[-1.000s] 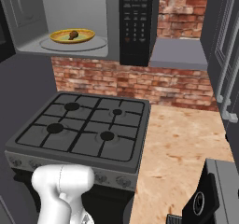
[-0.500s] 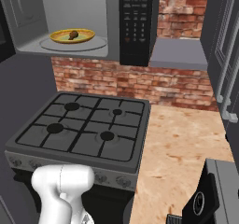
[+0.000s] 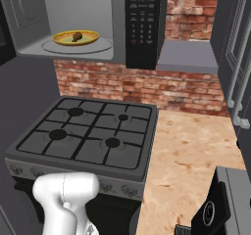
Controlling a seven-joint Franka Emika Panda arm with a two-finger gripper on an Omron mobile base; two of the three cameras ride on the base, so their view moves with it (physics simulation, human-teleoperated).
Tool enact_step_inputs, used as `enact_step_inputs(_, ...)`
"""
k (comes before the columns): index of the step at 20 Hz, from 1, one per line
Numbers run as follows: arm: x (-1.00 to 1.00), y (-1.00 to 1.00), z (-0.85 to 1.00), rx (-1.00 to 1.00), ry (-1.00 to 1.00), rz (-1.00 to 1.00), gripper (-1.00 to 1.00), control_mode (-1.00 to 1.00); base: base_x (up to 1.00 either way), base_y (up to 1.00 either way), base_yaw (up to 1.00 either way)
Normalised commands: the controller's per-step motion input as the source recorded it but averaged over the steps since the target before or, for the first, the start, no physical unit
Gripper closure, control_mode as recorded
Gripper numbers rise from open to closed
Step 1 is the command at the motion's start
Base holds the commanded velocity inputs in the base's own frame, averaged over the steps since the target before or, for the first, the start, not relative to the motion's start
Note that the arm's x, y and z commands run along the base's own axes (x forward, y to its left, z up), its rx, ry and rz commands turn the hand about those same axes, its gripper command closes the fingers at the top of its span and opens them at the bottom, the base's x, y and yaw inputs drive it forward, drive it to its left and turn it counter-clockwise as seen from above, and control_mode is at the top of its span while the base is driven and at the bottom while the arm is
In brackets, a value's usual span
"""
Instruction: Transport the chicken drumstick from the fridge to the microwave and turn on the microwave.
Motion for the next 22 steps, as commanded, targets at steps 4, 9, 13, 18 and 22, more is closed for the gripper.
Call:
enact_step_inputs(4, 0.47, 0.33, -0.22, -0.03, 0.00, 0.00, -1.00, -1.00, 0.00, 0.00, 0.00)
enact_step_inputs(9, 0.51, 0.42, -0.12, 0.00, 0.00, 0.00, -1.00, -1.00, 0.00, 0.00, 0.00)
enact_step_inputs(13, 0.43, 0.45, -0.16, 0.00, 0.01, 0.00, -1.00, -1.00, 0.00, 0.00, 0.00)
enact_step_inputs(18, 0.38, 0.50, -0.13, 0.00, 0.03, 0.00, -1.00, -1.00, 0.00, 0.00, 0.00)
enact_step_inputs(22, 0.37, 0.49, -0.16, 0.00, 0.05, 0.00, -1.00, -1.00, 0.00, 0.00, 0.00)
